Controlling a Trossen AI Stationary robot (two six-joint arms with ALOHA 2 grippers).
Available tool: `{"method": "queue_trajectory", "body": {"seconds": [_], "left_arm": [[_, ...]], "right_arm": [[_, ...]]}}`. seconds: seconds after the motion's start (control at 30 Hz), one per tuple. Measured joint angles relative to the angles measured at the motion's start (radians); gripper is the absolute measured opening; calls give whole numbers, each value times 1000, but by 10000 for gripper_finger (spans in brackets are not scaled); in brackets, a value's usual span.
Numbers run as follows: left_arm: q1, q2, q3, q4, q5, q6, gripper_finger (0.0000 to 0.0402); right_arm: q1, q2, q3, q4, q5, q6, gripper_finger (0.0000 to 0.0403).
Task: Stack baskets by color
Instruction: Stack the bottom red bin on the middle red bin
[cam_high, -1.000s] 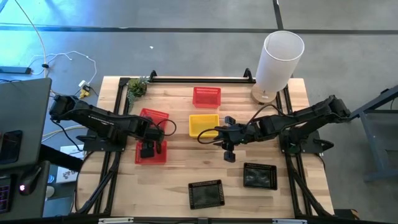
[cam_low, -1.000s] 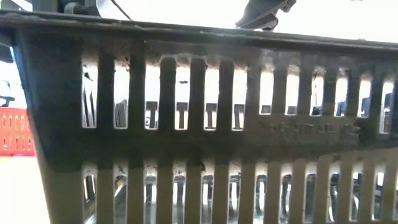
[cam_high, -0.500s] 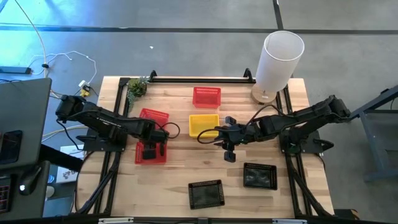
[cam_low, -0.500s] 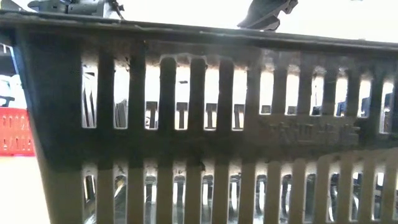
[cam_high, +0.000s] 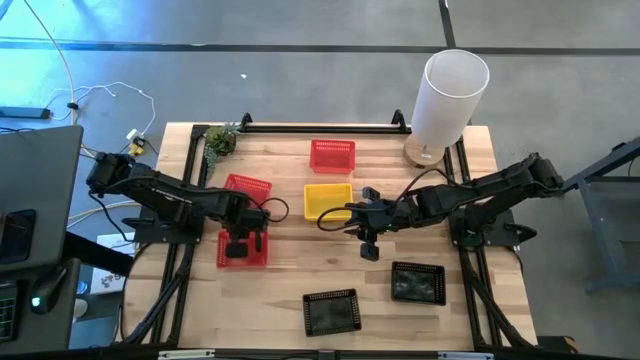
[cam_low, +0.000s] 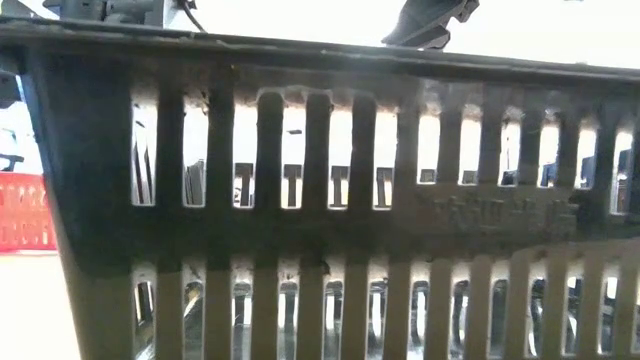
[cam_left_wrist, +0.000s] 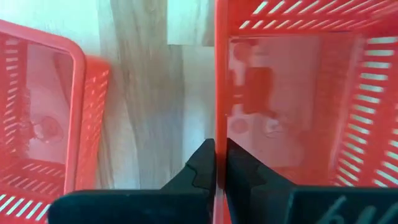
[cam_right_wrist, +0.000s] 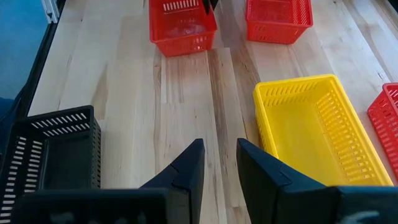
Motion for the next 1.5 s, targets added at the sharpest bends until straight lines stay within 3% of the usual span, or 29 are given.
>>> {"method": "queue_trajectory", "body": {"seconds": [0.23, 0.4, 0.6, 0.9, 1.2, 1.5], "left_arm": [[2, -93, 11, -37, 68, 43, 1], [25, -152, 91, -168, 31, 61, 0], [84, -186, 217, -305, -35, 186, 0], [232, -181, 371, -399, -150, 465, 0], [407, -140, 446, -401, -177, 747, 0], [554, -9, 455, -406, -152, 898, 0]], "right_arm": [[0, 0, 0, 0, 0, -3, 83], [0, 0, 0, -3, 10, -3, 83], [0, 0, 0, -8, 16, -3, 83], [0, 0, 0, -10, 16, -3, 83], [0, 0, 0, -15, 16, -3, 83], [0, 0, 0, -15, 16, -2, 83]]}}
